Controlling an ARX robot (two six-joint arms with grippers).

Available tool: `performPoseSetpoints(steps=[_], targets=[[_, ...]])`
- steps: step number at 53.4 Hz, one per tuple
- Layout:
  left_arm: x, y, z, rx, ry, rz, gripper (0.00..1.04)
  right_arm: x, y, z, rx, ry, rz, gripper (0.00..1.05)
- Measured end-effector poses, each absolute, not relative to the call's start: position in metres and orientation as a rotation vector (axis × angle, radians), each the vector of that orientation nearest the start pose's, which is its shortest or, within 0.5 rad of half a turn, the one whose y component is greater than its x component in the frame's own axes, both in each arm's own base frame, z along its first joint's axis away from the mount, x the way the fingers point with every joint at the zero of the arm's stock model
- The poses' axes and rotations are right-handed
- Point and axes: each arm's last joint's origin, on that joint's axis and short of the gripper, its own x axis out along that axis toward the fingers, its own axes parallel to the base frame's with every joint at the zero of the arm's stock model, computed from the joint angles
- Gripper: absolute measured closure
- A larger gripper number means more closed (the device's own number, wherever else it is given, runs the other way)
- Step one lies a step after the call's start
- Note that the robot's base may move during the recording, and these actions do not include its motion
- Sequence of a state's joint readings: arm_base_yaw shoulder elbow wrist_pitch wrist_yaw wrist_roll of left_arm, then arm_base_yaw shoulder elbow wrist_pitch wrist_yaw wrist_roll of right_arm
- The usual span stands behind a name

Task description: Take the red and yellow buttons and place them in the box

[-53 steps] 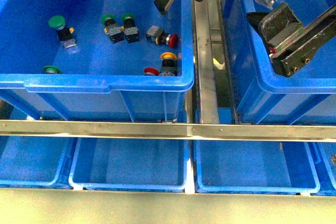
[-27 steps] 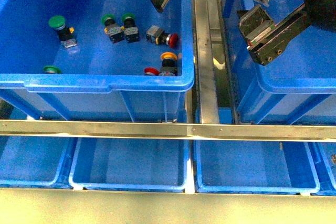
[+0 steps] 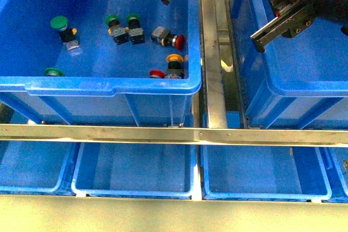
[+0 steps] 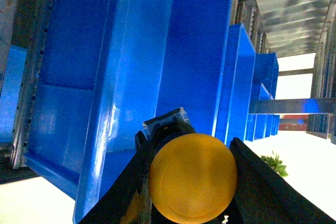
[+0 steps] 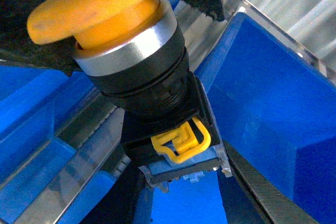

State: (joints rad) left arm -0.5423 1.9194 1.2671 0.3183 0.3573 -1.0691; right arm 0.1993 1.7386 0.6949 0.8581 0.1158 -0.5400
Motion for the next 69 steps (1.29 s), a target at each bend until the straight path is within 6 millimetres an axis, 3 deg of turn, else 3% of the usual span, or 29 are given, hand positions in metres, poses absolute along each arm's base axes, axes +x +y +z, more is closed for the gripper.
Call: performPoseSetpoints(steps=[41, 50, 62, 69], targets=[[0.364, -0.231, 0.216, -0.946, 0.805, -0.607, 0.69, 0.324, 0.060, 0.158, -0.570, 0.174, 0.148, 0.78], [0.365, -0.231, 0.211, -0.923, 0.807, -0.598, 0.39, 0.323, 0.059, 0.159, -0.572, 0.171, 0.147, 0.79], [0.366, -0.231, 0.208, -0.916, 0.807, -0.576, 0.08, 0.323, 0.058, 0.161, -0.572, 0.164, 0.142, 0.79], [0.367, -0.230, 0.208, -0.911, 0.799, -0.571, 0.08, 0.322, 0.057, 0.161, -0.572, 0.166, 0.143, 0.79]])
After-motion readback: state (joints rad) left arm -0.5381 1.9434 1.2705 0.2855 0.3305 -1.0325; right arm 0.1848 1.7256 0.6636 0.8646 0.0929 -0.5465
